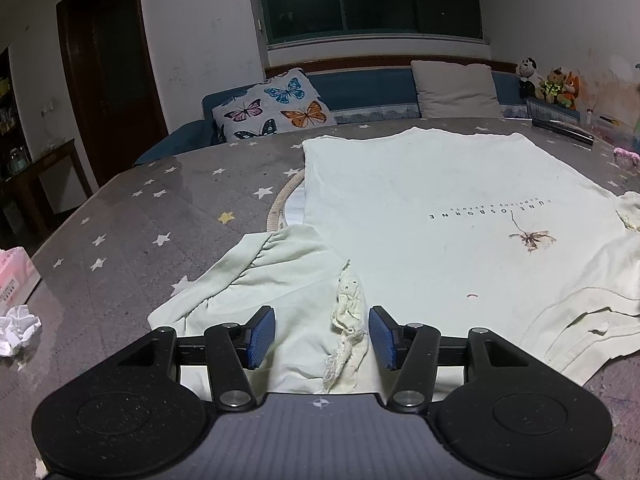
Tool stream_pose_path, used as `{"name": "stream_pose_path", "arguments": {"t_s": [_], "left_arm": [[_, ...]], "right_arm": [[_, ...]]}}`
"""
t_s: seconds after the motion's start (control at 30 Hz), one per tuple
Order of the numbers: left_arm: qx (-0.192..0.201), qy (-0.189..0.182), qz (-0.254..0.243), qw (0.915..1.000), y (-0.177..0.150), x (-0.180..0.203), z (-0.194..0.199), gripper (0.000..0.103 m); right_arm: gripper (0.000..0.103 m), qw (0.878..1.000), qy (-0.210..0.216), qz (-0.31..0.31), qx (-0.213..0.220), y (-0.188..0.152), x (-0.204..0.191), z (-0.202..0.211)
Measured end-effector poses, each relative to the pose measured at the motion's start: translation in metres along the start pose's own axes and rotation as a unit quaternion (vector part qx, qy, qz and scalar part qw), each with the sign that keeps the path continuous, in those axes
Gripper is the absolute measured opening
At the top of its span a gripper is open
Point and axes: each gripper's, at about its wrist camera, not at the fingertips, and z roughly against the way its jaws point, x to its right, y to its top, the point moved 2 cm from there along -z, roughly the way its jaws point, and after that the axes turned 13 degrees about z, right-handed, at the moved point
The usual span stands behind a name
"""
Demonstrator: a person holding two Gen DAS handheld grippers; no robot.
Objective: Fold clothes
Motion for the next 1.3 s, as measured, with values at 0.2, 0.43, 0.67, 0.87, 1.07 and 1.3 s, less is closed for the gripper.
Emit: {"name": "stream_pose_path", "arguments": {"t_s": [0.2, 0.43, 0.67, 0.87, 1.07, 1.3], "left_arm": [[-0.001, 0.001, 0.001, 1.0, 0.0, -0.001, 0.0, 0.058], [0.0, -0.001, 0.0, 1.0, 0.001, -0.001, -0.002, 0.059], [0.001, 0.005, -0.005, 1.0, 0.003, -0.005, -0.005, 0.061], [0.007, 0.007, -0.012, 0.9999, 0.002, -0.004, 0.002, 0.062], [0.007, 0.007, -0.034, 0.9994, -0.005, -0.002, 0.007, 0.064], [0.006, 0.011, -0.035, 0.9993, -0.008, -0.013, 0.007, 0.07]], "right_arm": [[0.036, 0.996, 0.023, 0.09, 0.013, 0.019, -0.028, -0.013], [0.011, 0.994, 0.057, 0.094, -0.016, 0.005, -0.033, -0.006], [0.013, 0.994, 0.084, 0.07, -0.023, -0.005, -0.036, 0.003], [0.022, 0.994, 0.106, 0.022, -0.015, -0.009, -0.018, 0.018], [0.023, 0.997, 0.074, -0.032, 0.01, 0.0, 0.005, 0.006], [0.025, 0.998, 0.067, -0.008, 0.007, 0.002, -0.01, -0.018]]}}
